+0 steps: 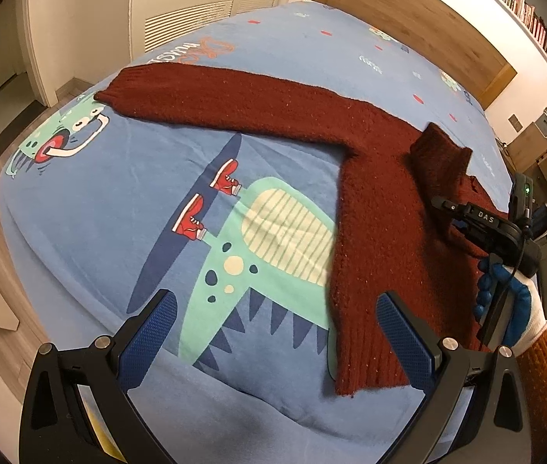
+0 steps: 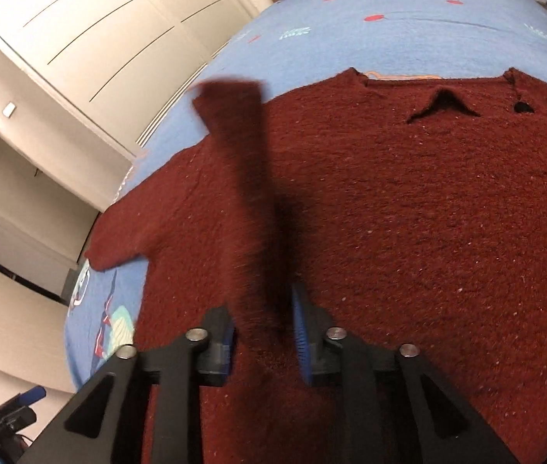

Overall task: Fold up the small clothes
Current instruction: 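Open the right gripper and lift it off the folded sleeve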

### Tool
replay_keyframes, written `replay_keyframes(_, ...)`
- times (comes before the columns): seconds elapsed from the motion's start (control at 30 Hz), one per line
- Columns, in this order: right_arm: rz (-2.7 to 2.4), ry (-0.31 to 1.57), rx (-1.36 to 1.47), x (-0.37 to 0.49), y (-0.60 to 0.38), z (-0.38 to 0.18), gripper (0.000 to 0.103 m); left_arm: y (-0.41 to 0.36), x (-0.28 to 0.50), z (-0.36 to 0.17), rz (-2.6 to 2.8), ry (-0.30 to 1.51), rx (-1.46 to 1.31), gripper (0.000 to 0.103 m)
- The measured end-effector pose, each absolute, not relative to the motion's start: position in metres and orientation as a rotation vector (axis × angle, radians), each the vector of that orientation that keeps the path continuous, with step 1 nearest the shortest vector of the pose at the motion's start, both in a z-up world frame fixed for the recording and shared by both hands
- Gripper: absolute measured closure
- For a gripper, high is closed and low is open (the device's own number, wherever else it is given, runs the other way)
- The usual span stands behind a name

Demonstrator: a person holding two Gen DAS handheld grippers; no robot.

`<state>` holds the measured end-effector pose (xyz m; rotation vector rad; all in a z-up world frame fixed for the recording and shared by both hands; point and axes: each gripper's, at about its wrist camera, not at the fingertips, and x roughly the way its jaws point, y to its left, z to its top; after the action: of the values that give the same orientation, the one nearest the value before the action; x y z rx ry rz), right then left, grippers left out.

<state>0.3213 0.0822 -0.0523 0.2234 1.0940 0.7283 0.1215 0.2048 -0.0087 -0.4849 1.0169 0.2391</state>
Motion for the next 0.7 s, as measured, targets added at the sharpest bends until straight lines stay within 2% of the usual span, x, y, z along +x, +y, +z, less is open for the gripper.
replay_keyframes(0.17,0.755,1.101,0.184,0.305,0.097,-0.049,0.062,0.205,0.121,-0.005,0.248,0.990,-0.459,0.001)
replay_keyframes(0.4,0.686,1.016,0.118,0.294,0.092,-0.032,0.060,0.209,0.122,-0.002,0.253,0.967,-0.435,0.001)
replay_keyframes(0.7,0.527,1.027,0.024,0.298,0.092,-0.048,0.051,0.221,0.125,-0.007,0.276,0.988,-0.436,0.001)
